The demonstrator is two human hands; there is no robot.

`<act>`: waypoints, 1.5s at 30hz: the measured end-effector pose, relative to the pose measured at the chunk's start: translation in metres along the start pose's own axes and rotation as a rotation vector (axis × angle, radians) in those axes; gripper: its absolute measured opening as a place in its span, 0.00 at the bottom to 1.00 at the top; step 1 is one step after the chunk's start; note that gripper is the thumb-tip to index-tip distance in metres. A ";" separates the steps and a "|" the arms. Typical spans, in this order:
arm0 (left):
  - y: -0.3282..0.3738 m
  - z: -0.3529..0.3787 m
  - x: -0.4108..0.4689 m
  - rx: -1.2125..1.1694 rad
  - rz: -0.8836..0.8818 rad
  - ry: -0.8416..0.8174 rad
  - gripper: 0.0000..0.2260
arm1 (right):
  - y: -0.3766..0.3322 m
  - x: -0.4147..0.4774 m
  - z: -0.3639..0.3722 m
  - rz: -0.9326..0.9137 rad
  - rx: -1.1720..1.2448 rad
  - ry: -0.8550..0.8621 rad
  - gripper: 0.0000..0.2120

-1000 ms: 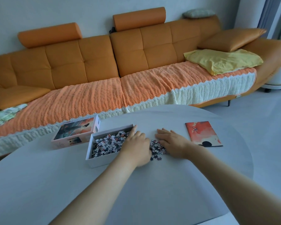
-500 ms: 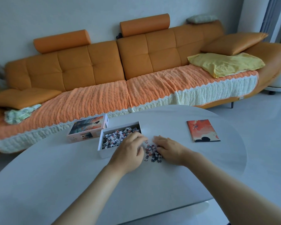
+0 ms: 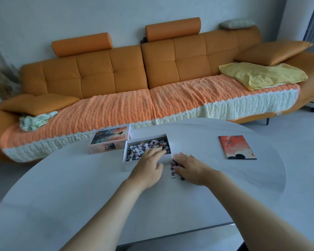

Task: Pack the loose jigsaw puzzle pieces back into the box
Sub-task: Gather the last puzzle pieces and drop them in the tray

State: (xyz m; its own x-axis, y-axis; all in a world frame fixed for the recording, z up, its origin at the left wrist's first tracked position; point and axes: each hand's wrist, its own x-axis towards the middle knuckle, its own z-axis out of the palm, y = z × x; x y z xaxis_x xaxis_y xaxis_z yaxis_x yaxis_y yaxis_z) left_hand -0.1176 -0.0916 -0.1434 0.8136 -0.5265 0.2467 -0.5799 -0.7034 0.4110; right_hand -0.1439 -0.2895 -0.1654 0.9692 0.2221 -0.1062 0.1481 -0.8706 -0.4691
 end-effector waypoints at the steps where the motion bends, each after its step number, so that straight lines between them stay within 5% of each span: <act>1: 0.001 0.001 -0.007 0.001 0.063 0.120 0.19 | -0.002 -0.005 0.002 0.000 0.006 0.015 0.26; 3: 0.004 0.007 -0.022 0.016 0.166 0.254 0.15 | -0.004 -0.014 0.009 -0.002 0.000 0.056 0.25; 6: 0.010 0.027 -0.040 0.004 0.228 0.171 0.16 | -0.007 -0.029 0.019 -0.017 -0.029 0.109 0.23; 14: 0.009 0.024 -0.057 -0.121 0.101 -0.136 0.29 | -0.047 -0.048 0.051 -0.085 0.001 0.212 0.19; 22: -0.035 -0.011 -0.090 -0.222 -0.023 -0.086 0.27 | -0.089 -0.018 0.077 -0.208 0.062 0.253 0.15; 25: -0.043 -0.018 -0.095 -0.272 -0.081 -0.092 0.29 | -0.099 -0.014 0.071 -0.229 0.212 0.238 0.16; 31: -0.052 -0.029 -0.087 -0.341 -0.180 -0.078 0.27 | -0.109 -0.004 0.039 0.057 0.880 0.204 0.16; 37: -0.045 -0.031 -0.082 0.038 -0.134 -0.334 0.44 | -0.102 -0.002 0.021 0.038 1.321 0.135 0.18; 43: -0.031 -0.004 -0.076 0.178 -0.015 -0.239 0.53 | -0.097 0.001 0.005 0.103 1.027 0.249 0.17; 45: -0.022 0.005 -0.074 0.178 0.000 -0.195 0.54 | -0.093 0.001 0.004 0.145 1.181 0.245 0.18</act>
State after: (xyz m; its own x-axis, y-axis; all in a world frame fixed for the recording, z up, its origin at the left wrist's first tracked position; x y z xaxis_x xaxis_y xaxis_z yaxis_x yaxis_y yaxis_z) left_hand -0.1653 -0.0392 -0.1751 0.7998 -0.5966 0.0656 -0.5924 -0.7671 0.2461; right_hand -0.1570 -0.2065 -0.1255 0.9923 -0.0444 -0.1156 -0.1116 0.0837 -0.9902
